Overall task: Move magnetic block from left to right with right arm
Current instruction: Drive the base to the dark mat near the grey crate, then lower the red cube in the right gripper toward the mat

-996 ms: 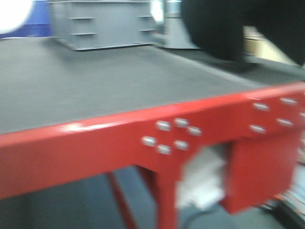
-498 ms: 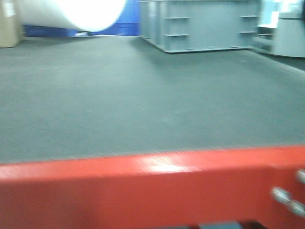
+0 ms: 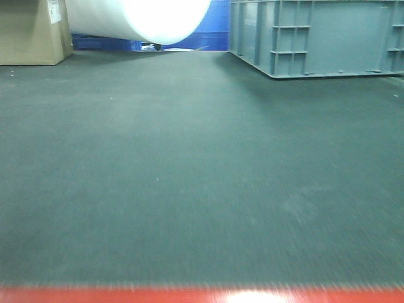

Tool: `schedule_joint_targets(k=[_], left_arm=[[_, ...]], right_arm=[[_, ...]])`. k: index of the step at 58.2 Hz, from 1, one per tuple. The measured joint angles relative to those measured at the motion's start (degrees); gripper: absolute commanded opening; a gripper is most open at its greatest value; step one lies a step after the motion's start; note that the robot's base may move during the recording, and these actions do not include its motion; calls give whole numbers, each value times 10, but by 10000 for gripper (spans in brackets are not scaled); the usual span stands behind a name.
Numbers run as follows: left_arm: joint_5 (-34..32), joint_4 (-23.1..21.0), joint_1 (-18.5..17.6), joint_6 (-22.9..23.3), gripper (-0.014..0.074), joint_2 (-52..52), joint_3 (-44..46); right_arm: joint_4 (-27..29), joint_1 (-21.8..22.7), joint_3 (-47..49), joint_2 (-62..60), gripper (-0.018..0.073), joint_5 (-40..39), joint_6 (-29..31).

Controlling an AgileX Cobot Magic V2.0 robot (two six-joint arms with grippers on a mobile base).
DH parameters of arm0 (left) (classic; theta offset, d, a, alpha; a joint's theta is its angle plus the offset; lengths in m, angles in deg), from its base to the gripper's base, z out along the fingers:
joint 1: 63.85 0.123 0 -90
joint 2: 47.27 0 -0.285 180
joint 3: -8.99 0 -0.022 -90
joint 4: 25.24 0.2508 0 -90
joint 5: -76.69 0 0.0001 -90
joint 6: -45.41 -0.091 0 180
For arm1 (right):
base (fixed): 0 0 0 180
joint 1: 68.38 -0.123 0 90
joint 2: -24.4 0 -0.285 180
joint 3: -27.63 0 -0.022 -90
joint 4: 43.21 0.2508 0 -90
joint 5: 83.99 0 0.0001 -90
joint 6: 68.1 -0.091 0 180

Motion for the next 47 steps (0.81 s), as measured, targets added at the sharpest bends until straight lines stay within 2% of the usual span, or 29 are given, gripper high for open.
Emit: schedule_joint_targets(k=[47], left_arm=[[0,0,0,0,-126,0,0]], right_arm=[[0,0,0,0,245,0,0]])
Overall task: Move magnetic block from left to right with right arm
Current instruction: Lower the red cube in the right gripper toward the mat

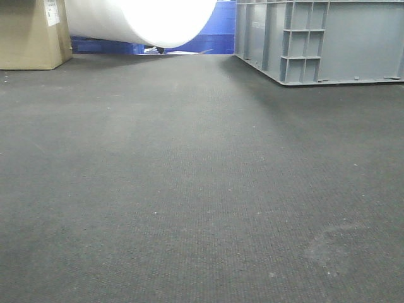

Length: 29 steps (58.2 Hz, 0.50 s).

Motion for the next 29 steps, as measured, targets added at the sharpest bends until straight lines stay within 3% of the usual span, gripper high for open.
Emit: schedule_joint_targets(k=[29], left_arm=[[0,0,0,0,-126,0,0]], right_arm=[[0,0,0,0,245,0,0]])
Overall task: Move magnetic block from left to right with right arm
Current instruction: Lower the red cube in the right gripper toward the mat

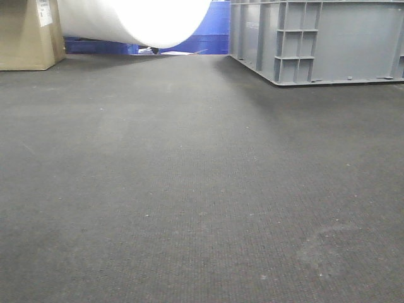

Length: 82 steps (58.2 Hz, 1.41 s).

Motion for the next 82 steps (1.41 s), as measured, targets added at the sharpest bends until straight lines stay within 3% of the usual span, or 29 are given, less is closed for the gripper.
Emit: schedule_joint_targets(k=[68,82], left_arm=[[0,0,0,0,-126,0,0],[0,0,0,0,-126,0,0]], right_arm=[[1,0,0,0,245,0,0],[48,0,18,48,245,16,0]])
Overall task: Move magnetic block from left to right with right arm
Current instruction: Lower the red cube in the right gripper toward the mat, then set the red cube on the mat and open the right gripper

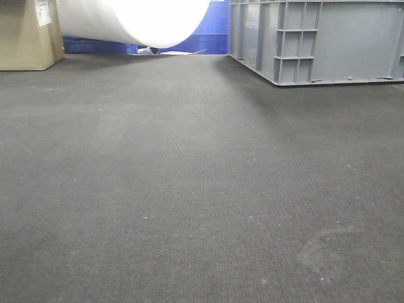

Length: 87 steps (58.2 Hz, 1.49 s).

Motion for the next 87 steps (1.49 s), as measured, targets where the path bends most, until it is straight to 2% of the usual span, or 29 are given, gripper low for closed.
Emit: schedule_joint_targets(k=[8,17,29,36,44,55,65,77,87], left_arm=[[0,0,0,0,-126,0,0],[0,0,0,0,-126,0,0],[0,0,0,0,-126,0,0],[0,0,0,0,-126,0,0],[0,0,0,0,-126,0,0],[0,0,0,0,-126,0,0],[0,0,0,0,-126,0,0],[0,0,0,0,-126,0,0],[0,0,0,0,-126,0,0]], right_arm=[[5,-1,40,90,245,46,-15],[-19,-34,88,201,245,90,-94],[-103,-135,137,336,245,102,-264],[-124,-213,172,414,245,111,-323],[-127,-300,218,509,245,141,-338],[-124,-381,310,644,245,218,-344],[-92,-427,425,759,245,291,-358],[-68,-467,528,873,249,315,-361],[-62,-486,578,950,284,337,-412]])
